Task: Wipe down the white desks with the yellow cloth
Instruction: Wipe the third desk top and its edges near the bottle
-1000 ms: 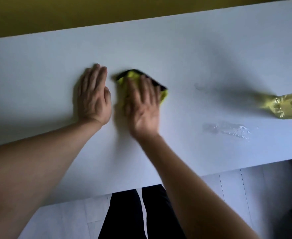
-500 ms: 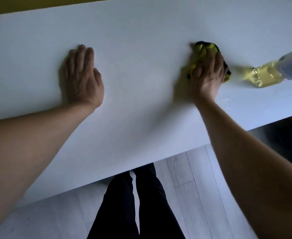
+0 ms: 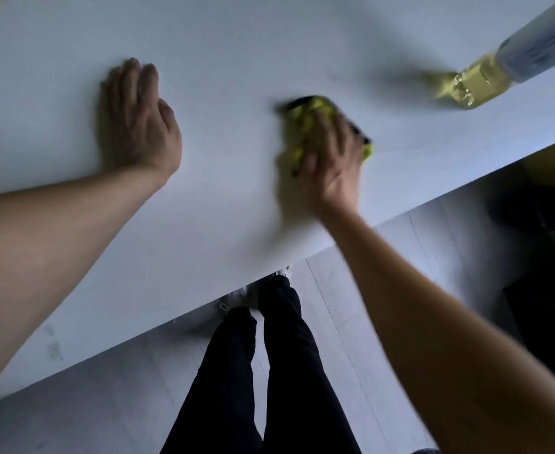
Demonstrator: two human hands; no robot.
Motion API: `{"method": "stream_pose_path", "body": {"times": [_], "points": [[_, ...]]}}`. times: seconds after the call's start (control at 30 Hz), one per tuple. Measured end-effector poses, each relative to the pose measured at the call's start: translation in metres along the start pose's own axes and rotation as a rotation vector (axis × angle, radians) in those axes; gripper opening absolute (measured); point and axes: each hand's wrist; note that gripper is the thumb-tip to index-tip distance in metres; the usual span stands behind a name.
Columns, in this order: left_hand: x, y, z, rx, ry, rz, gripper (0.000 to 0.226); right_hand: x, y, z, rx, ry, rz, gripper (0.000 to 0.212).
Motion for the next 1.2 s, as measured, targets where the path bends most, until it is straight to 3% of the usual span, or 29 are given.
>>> {"method": "stream_pose_path", "body": {"times": [0.13,0.23,0.3,0.43,0.5,0.6,0.83,0.97,1.07,1.2], "points": [[0.002,0.003,-0.003,0.002,-0.012,-0.03,0.058,0.024,0.056,-0.038,0.031,0.06,0.208,0.063],[0.003,0.005,-0.003,0.01,-0.014,-0.049,0.058,0.008,0.03,-0.022,0.029,0.114,0.255,0.061],[0.003,0.007,-0.003,0.008,-0.014,-0.049,0.058,-0.022,-0.01,0.005,0.036,0.098,0.162,0.063],[0.002,0.006,-0.004,0.003,-0.018,-0.044,0.058,-0.101,-0.107,0.056,0.056,-0.128,-0.119,0.062],[0.001,0.006,-0.004,0.01,-0.017,-0.024,0.058,-0.118,-0.125,0.065,0.034,-0.176,-0.213,0.057],[-0.003,0.007,-0.008,0.05,-0.021,0.011,0.058,-0.108,-0.097,0.053,0.025,-0.176,-0.253,0.057],[-0.049,0.039,-0.001,0.121,-0.016,0.28,0.054,-0.046,0.058,-0.019,0.005,0.114,0.136,0.056],[-0.093,0.087,0.025,0.078,-0.055,0.345,0.055,-0.033,0.07,-0.029,0.043,0.166,0.284,0.056],[-0.107,0.105,0.038,0.127,-0.062,0.292,0.055,-0.066,0.04,-0.01,0.034,0.125,0.134,0.06],[-0.103,0.102,0.04,0.137,-0.037,0.278,0.054,-0.127,-0.022,0.019,0.047,-0.095,-0.149,0.058]]}}
Point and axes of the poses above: each hand's wrist, its own x-axis towards the middle knuckle, its own z-axis out of the palm, y = z × x, and after that the axes turned 15 degrees about -y, right-handed
